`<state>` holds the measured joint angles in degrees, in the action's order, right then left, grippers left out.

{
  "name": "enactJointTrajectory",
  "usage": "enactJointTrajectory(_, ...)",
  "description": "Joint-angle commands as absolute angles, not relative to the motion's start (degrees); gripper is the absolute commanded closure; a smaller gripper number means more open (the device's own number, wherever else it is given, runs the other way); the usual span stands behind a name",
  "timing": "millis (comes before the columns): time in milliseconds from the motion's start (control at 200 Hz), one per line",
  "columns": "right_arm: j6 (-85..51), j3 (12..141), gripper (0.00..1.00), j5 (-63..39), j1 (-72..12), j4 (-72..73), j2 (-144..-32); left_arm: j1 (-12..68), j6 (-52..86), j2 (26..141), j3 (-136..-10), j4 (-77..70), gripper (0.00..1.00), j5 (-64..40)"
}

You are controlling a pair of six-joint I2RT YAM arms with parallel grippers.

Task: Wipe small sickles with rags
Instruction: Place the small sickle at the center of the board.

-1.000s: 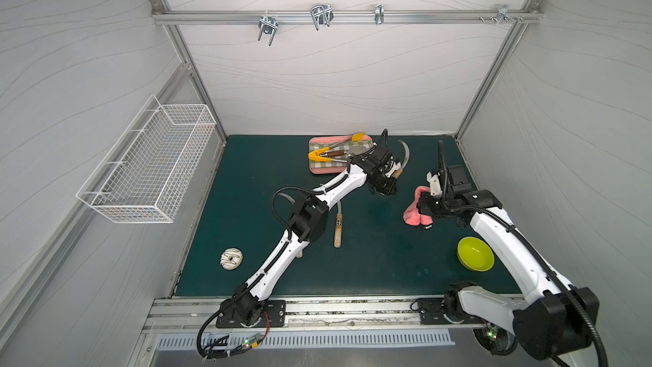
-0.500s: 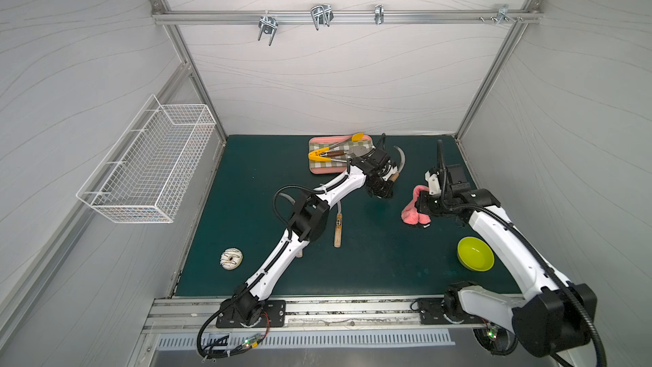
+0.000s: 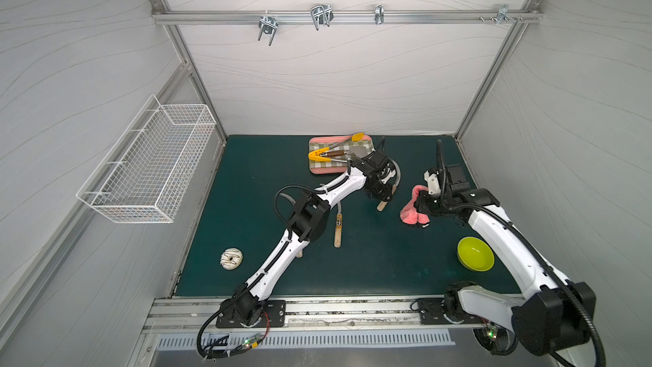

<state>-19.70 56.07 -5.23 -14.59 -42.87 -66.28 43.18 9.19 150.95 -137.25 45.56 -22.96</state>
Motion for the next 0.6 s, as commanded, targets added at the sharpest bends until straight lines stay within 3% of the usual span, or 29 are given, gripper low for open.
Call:
enactJointTrajectory(0, -19.35, 55.99, 0.88, -6.06, -14.38, -42.26, -66.52, 43.07, 8.50, 150.83, -136.90, 45.19, 0.61, -22.41)
enactJointTrajectory(325, -19.18, 55.31, 0.88, -9.89, -14.41, -41.91, -66.39, 42.81, 9.00, 132.93, -120.97, 39.14, 0.58, -17.43)
enactJointTrajectory(595, -18.90, 55.69, 0.88, -9.32, -17.60, -43.99, -67.47, 44.70, 17.58, 106.21, -84.21, 28.94, 0.56, -10.81)
